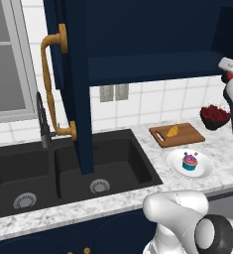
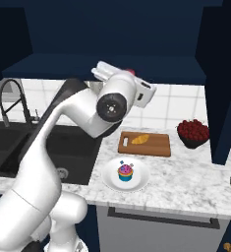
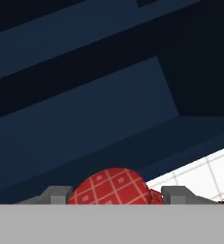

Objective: From the different types of pastries on the counter, select a croissant and place it on the cutting board. Then retrieve a jar of jam from the cabinet and place it alongside the croissant on the cutting board.

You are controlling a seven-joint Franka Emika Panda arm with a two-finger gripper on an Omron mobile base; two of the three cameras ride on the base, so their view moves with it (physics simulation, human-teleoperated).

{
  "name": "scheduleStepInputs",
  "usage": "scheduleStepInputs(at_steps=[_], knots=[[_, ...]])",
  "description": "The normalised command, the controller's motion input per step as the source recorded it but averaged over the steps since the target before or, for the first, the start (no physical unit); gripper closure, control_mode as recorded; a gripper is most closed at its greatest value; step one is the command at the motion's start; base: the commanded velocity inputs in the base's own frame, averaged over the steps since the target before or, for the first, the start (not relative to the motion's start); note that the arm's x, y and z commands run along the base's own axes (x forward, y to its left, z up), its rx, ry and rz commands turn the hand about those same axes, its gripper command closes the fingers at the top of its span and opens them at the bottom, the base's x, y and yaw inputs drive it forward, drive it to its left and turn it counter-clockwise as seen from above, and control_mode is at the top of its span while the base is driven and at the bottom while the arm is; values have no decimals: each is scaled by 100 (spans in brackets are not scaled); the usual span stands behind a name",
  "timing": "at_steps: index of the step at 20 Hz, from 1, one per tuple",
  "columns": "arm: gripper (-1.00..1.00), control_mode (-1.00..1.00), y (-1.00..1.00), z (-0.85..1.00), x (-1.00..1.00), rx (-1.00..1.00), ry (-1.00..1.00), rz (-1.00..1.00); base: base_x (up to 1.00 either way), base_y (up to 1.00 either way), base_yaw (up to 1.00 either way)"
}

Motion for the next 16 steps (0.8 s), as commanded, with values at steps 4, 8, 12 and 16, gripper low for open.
scheduleStepInputs(at_steps=[4,8,12,16], knots=[[100,-100,10,-15,-78,-1,-5,0,0,0,0],[100,-100,0,-23,-16,0,1,0,0,0,0],[100,-100,7,-81,-57,-4,0,0,0,0,0],[100,-100,4,-88,-62,-2,0,0,0,0,0]])
